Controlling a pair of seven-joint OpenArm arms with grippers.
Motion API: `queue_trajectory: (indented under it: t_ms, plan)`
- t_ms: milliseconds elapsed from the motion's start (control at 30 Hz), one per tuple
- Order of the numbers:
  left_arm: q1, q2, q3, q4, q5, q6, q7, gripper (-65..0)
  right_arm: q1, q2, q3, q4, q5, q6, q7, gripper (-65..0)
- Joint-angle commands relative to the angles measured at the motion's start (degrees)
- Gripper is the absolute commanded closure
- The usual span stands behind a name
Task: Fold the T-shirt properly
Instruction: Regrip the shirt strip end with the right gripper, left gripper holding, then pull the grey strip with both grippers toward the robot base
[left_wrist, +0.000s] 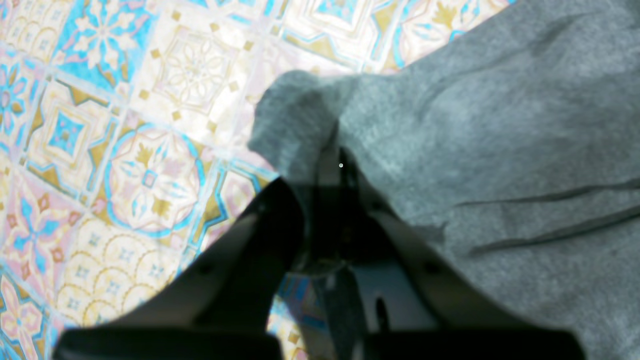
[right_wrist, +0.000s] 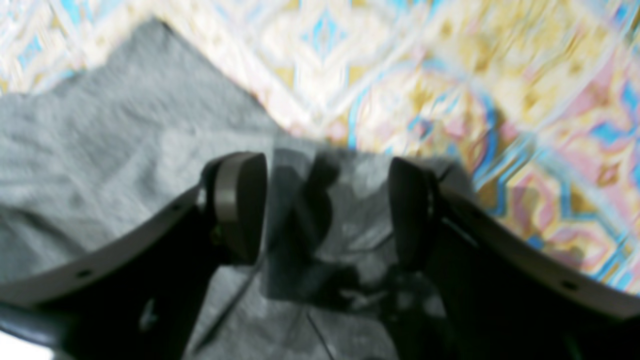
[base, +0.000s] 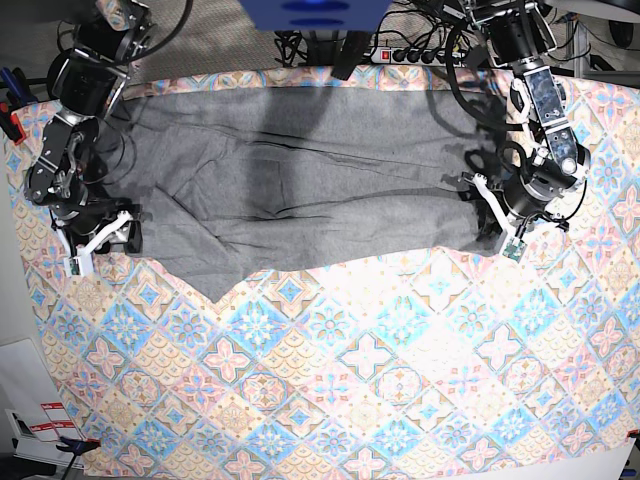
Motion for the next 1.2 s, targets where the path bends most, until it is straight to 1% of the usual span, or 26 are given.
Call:
queue_trajectory:
  t_ms: [0,167,367,600,633,667,700,767,800,833,867,1067,1167]
  plan:
    - [-0.7,-0.4,-0.1,1.2,-0.6,0.3,-1.0,0.0,1.1,1.2,-0.7,1.0,0.8,0.2,1.5,-36.7]
    - [-0.7,-0.4,-0.1,1.2,-0.6,0.3,-1.0,0.0,1.2,1.2,-4.3,0.7,0.8,0.2,1.6,-36.7]
    - [-0.6,-0.6,-0.1,1.2,-0.6,0.3,-1.0,0.0,1.4,0.0,-4.3,0.7,0.8,0.2,1.6,-36.7]
    - [-0.6,-0.7,-0.1,1.2,-0.6,0.3,-1.0,0.0,1.4,0.0,-4.4,-0.7,0.8,0.2,1.6,-36.2]
    - [-0.6,-0.7,-0.1,1.2,-0.6,0.3,-1.0,0.0,1.4,0.0,-4.6,-1.4,0.8,0.2,1.6,-34.6]
    - [-0.6,-0.7,-0.1,1.2,-0.6,0.3,-1.0,0.0,1.4,0.0,-5.3,-2.0,0.8,0.2,1.6,-31.1]
    - [-0.6,-0.7,-0.1,1.2,-0.6,0.3,-1.0,0.0,1.4,0.0,-6.1,-2.5,0.8,0.2,1.6,-27.0]
    - [-0.6,-0.7,-0.1,1.2,-0.6,0.3,-1.0,0.0,1.4,0.0,-7.1,-3.5,0.8,0.2,1.6,-16.6]
    - [-0.6,-0.7,-0.1,1.2,-0.6,0.3,-1.0,0.0,1.7,0.0,-7.2,-3.7,0.8,0.2,1.6,-12.8]
    - [-0.6,-0.7,-0.1,1.2,-0.6,0.3,-1.0,0.0,2.1,0.0,-7.4,-4.2,0.8,0.2,1.6,-10.4]
    - [-0.5,-0.7,-0.1,1.2,-0.6,0.3,-1.0,0.0,2.4,0.0,-7.6,-4.6,0.8,0.2,1.6,-9.2]
    - [-0.3,-0.7,-0.2,1.1,-0.6,0.3,-1.0,0.0,2.4,0.0,-7.1,-4.3,0.8,0.2,1.6,-8.1]
    - [-0.3,-0.7,-0.2,1.1,-0.6,0.3,-1.0,0.0,2.4,0.0,-7.1,-2.9,0.8,0.2,1.6,-4.4]
